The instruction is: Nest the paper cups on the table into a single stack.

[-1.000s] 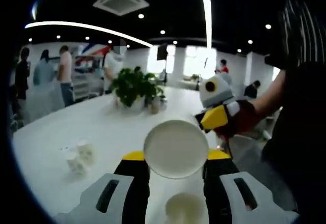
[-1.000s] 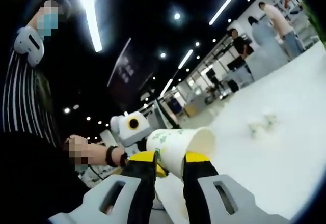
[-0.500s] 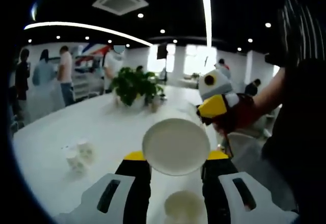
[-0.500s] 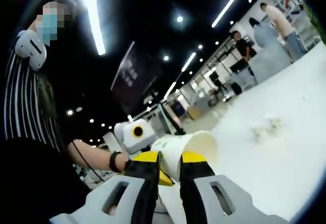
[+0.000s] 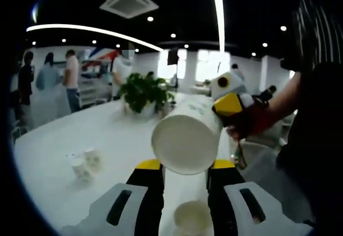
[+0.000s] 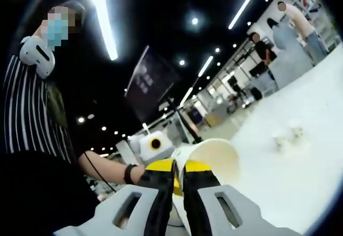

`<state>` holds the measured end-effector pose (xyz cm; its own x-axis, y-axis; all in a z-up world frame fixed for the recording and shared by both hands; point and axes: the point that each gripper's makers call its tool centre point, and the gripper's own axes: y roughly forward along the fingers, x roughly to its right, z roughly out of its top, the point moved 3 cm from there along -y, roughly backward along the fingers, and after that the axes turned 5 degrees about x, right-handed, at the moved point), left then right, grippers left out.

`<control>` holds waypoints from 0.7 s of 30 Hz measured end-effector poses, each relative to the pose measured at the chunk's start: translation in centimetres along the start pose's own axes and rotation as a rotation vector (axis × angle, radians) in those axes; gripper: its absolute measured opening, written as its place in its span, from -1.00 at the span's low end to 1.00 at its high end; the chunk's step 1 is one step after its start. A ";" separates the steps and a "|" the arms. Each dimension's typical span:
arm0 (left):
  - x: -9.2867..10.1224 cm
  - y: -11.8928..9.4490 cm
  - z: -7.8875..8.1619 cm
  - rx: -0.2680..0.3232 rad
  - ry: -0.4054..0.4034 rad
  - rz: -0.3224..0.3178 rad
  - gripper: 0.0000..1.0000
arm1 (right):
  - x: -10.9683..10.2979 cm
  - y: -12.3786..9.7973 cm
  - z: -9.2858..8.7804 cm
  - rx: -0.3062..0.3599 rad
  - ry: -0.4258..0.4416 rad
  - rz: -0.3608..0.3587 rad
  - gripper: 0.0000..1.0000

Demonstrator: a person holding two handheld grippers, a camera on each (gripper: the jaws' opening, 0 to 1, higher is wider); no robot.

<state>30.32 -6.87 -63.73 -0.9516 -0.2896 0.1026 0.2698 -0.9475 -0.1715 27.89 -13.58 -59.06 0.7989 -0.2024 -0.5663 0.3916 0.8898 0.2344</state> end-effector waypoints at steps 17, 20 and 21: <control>0.1 -0.2 0.2 0.015 0.042 0.018 -0.42 | -0.1 0.0 -0.4 -0.036 -0.017 -0.002 -1.00; 0.1 -0.3 0.1 0.016 0.028 0.021 -0.41 | -0.1 0.1 -0.4 -0.042 -0.021 -0.006 -1.00; 0.0 -0.3 0.0 0.016 0.030 0.023 -0.41 | -0.1 0.1 -0.4 -0.045 -0.022 -0.007 -1.00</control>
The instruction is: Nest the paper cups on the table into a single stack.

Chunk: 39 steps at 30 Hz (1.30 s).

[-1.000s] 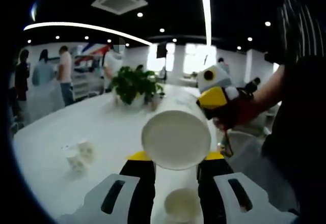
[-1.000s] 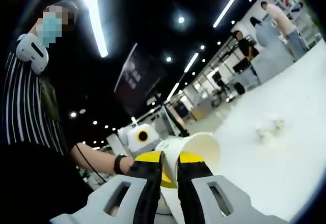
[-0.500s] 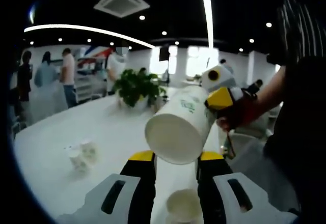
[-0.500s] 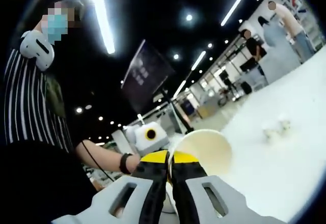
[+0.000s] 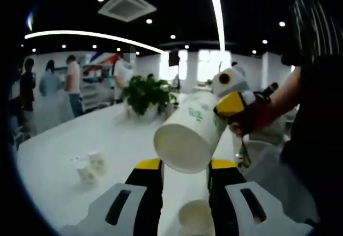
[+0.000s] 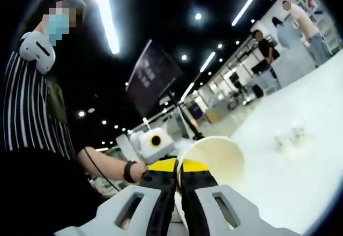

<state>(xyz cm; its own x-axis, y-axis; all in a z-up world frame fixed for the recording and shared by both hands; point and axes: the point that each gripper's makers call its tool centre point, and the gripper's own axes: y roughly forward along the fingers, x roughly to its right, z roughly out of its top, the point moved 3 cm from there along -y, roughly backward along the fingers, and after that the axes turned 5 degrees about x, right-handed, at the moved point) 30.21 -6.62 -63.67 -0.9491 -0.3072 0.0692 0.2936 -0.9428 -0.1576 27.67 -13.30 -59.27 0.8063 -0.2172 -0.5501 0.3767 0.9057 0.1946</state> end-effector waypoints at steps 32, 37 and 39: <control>-1.3 -1.9 -0.6 0.050 -0.013 0.157 0.21 | 0.6 0.2 -1.5 -0.135 0.016 -0.038 -1.00; -1.3 -2.2 -0.6 0.048 -0.016 0.171 0.32 | 0.6 0.0 -1.8 -0.139 0.018 -0.054 -1.00; -1.4 -2.5 -0.7 0.051 -0.013 0.178 0.36 | 0.7 -0.1 -1.8 -0.145 0.013 -0.059 -1.00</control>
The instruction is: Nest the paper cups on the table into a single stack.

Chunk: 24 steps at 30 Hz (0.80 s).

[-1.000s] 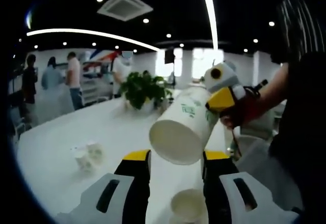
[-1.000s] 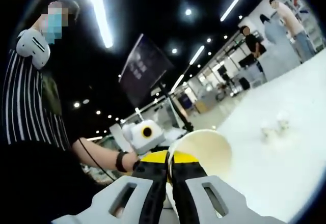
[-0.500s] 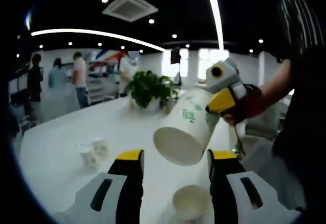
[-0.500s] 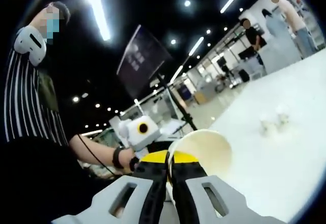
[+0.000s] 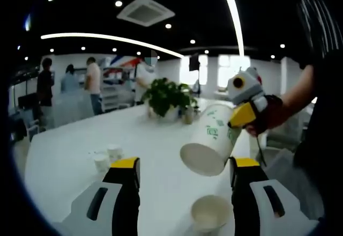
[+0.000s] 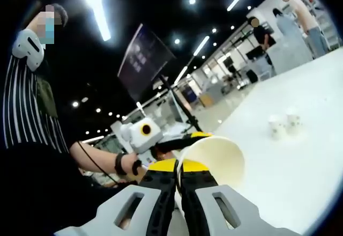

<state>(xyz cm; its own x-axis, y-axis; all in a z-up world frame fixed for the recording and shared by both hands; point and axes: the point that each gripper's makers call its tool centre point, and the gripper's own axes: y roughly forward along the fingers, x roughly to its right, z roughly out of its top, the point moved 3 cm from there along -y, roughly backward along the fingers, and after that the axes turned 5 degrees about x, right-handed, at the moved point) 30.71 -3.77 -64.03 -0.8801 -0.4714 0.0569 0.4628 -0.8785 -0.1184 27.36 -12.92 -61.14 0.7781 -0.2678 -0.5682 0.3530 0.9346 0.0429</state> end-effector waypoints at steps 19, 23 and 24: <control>-2.5 -2.8 0.1 0.040 -0.014 0.132 0.94 | 0.5 0.3 0.9 -0.140 -0.145 -0.061 -1.00; -2.6 -3.4 -0.2 0.041 -0.037 0.143 0.96 | 0.8 0.3 0.7 -0.220 -0.192 -0.087 -1.00; -2.7 -3.6 -0.2 0.039 -0.038 0.145 0.96 | 0.7 0.3 0.7 -0.229 -0.198 -0.086 -1.00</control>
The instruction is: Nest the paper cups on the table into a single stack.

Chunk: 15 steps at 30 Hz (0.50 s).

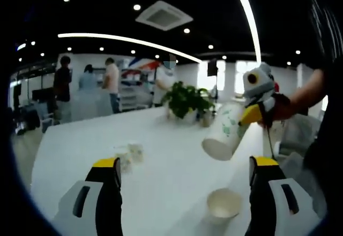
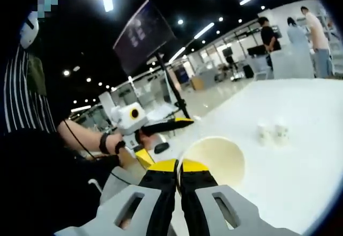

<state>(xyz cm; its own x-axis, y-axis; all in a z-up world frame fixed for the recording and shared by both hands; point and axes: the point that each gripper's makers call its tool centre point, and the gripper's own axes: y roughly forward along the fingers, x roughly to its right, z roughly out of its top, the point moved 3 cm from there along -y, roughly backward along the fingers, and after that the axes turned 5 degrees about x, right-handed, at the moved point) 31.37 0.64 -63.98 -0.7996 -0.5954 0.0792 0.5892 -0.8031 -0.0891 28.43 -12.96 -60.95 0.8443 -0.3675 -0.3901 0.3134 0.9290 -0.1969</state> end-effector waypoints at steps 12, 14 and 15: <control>-1.5 -1.2 -0.9 0.007 -0.020 0.038 0.96 | 0.3 -0.6 -0.1 -0.136 -0.123 -0.022 -1.00; -1.7 -1.2 -0.9 0.007 -0.031 0.042 0.96 | 0.1 -0.5 -0.2 -0.157 -0.140 -0.017 -1.00; -1.7 -1.2 -0.8 0.009 -0.029 0.044 0.96 | 0.1 -0.5 -0.3 -0.164 -0.145 -0.017 -1.00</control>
<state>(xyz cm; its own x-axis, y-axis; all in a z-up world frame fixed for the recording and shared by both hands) 31.95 2.64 -64.84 -0.7695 -0.6302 0.1037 0.6245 -0.7765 -0.0843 28.24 -13.46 -61.15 0.8969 -0.3617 -0.2545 0.2630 0.8988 -0.3508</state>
